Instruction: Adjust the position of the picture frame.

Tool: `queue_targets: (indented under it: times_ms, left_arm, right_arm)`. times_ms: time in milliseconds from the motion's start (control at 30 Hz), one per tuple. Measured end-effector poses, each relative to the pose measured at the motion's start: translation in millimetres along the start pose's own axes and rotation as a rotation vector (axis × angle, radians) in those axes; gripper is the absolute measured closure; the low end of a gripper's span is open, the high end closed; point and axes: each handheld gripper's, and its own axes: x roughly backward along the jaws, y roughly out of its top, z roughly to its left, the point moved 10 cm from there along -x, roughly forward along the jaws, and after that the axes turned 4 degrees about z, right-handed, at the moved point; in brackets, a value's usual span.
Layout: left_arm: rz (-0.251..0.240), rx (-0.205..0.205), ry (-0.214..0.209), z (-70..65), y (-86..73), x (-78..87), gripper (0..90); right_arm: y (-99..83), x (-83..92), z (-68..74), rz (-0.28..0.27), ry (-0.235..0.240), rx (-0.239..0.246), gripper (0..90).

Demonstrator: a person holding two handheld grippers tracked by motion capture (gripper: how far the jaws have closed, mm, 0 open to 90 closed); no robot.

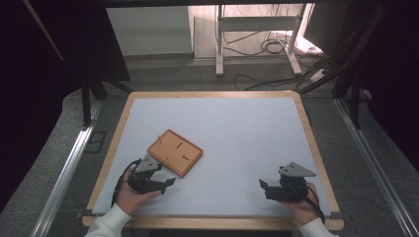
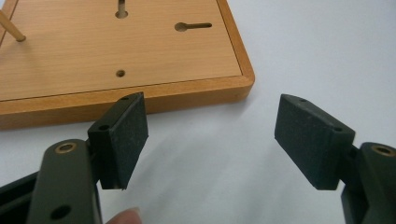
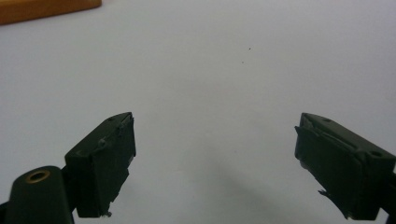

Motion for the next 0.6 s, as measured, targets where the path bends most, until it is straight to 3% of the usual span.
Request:
queue_targets:
  times_ms: [200, 433, 600]
  left_arm:
    - [0.006, 0.008, 0.013, 1.3, -0.8, 0.2, 25.6]
    - [0.002, 0.012, 0.03, 0.4, -4.8, 6.7, 25.7]
    - [-0.008, 0.039, 0.03, 4.5, -3.0, 9.2, 25.8]
  right_arm:
    - [-2.9, 2.1, -0.5, 0.0, 0.003, -0.003, 15.6]
    - [0.6, 5.5, 11.7, -0.014, 0.008, 0.016, 16.6]
    - [-4.0, 3.9, 11.6, 0.001, 0.021, 0.018, 17.9]
